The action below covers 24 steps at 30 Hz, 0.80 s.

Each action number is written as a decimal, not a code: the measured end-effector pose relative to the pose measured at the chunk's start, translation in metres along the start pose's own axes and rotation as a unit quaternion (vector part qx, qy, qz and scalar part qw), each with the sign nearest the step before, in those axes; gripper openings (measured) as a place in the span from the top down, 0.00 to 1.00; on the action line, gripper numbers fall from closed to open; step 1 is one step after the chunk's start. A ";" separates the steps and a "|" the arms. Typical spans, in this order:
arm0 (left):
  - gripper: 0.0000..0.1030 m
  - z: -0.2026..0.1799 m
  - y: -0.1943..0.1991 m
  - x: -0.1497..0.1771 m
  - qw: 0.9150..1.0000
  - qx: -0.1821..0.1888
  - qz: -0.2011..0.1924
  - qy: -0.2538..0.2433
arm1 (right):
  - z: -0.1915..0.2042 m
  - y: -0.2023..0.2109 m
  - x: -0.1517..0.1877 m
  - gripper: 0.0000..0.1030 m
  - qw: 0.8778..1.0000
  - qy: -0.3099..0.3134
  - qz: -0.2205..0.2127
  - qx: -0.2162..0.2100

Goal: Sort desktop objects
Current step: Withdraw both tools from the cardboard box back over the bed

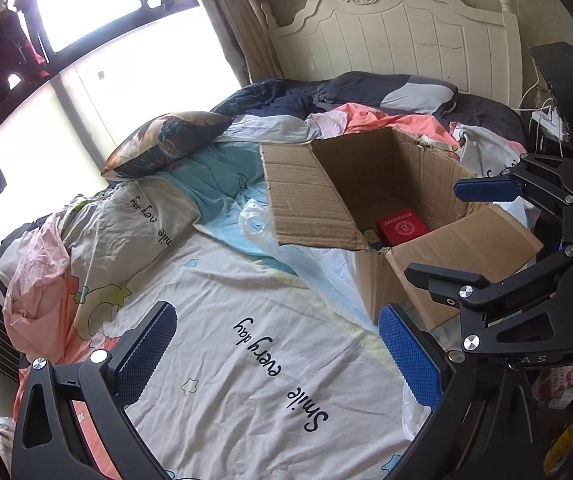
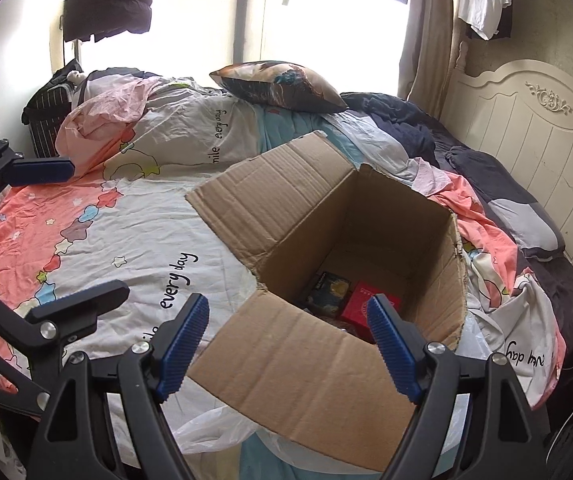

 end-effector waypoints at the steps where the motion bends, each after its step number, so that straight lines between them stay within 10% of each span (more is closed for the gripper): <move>1: 0.00 0.005 0.000 0.005 1.000 -0.003 0.002 0.004 | 0.006 -0.001 0.000 0.24 1.000 0.005 0.002 -0.001; 24: 0.00 0.103 -0.020 0.095 0.992 -0.035 0.052 0.110 | 0.099 -0.042 0.002 0.24 0.997 0.039 0.035 -0.051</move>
Point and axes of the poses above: each gripper's, at about its wrist camera, not at the fingertips, and y roughly against the way its jaws point, z to its left, x to its underside, the point moved 4 cm from there along -y, roughly the way its jaws point, and after that the axes turned 4 degrees about z, right-handed, at the moved point
